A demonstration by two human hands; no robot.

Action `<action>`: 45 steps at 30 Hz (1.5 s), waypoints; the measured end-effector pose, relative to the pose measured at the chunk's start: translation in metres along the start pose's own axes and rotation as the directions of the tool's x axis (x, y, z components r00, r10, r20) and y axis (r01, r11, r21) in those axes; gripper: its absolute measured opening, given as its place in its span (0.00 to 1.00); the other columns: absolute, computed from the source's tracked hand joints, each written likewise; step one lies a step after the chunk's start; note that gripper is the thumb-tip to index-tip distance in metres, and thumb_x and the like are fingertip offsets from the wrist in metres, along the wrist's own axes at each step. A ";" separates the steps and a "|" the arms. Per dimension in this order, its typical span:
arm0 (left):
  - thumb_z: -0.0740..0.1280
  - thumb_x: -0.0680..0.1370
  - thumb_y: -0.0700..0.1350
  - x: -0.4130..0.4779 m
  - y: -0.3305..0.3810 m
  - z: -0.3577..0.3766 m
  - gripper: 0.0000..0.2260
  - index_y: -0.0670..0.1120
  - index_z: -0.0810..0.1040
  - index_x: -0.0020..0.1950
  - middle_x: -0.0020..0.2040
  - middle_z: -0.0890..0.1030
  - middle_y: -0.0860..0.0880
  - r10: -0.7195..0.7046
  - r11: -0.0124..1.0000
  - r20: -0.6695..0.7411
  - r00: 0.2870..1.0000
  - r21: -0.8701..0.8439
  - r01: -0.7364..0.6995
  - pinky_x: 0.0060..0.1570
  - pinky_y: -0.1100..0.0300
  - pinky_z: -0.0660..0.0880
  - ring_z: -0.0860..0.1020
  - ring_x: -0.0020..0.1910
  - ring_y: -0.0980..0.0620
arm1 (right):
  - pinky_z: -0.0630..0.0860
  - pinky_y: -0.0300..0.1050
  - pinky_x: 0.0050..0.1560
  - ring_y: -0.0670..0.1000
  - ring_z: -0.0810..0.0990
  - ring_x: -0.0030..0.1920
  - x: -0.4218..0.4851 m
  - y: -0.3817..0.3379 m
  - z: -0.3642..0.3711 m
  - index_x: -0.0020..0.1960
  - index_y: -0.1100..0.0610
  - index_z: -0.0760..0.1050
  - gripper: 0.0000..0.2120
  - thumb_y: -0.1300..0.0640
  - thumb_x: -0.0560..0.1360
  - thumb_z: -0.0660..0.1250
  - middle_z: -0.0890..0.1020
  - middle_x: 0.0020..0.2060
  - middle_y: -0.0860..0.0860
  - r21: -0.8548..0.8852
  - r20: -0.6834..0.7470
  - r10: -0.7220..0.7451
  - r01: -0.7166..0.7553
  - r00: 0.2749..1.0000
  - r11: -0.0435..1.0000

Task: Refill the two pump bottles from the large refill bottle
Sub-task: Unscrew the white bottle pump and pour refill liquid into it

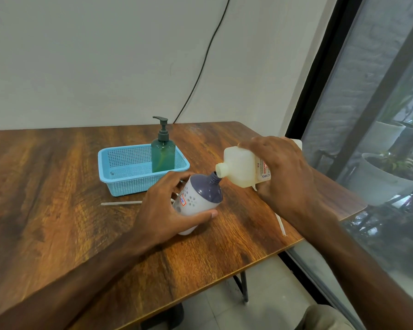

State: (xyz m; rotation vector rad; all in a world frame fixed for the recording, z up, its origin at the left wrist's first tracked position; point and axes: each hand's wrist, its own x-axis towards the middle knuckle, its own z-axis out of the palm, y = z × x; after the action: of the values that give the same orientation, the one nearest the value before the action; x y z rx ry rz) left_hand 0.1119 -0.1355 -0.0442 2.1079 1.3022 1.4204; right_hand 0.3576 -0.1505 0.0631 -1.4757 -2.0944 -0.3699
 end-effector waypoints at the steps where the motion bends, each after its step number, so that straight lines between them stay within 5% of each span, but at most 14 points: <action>1: 0.77 0.62 0.74 0.000 0.000 0.000 0.38 0.62 0.73 0.68 0.62 0.78 0.65 -0.002 1.000 -0.001 1.000 -0.001 0.002 0.54 0.57 0.81 0.76 0.61 0.65 | 0.63 0.59 0.72 0.55 0.70 0.71 0.000 0.001 0.000 0.72 0.46 0.71 0.38 0.56 0.65 0.80 0.76 0.69 0.49 0.002 -0.001 -0.005 0.005 1.000 1.000; 38: 0.76 0.62 0.75 -0.001 0.003 -0.002 0.39 0.60 0.74 0.68 0.63 0.78 0.62 -0.018 1.000 0.004 1.000 0.000 0.018 0.55 0.57 0.81 0.76 0.61 0.65 | 0.63 0.60 0.72 0.55 0.69 0.71 0.001 -0.002 -0.001 0.71 0.45 0.70 0.39 0.57 0.64 0.81 0.76 0.68 0.49 -0.025 -0.011 -0.009 0.008 1.000 1.000; 45: 0.75 0.61 0.76 0.000 0.004 -0.003 0.37 0.65 0.71 0.66 0.60 0.75 0.71 -0.005 1.000 0.003 1.000 -0.003 0.005 0.53 0.65 0.77 0.74 0.60 0.69 | 0.62 0.58 0.72 0.55 0.69 0.71 0.002 -0.001 -0.001 0.72 0.44 0.70 0.38 0.57 0.65 0.81 0.76 0.68 0.49 -0.027 -0.005 -0.009 0.008 1.000 1.000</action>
State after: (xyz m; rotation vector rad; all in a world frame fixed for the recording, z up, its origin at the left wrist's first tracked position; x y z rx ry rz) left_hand 0.1117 -0.1385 -0.0405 2.1028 1.3026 1.4152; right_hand 0.3562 -0.1500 0.0654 -1.4803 -2.1000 -0.4066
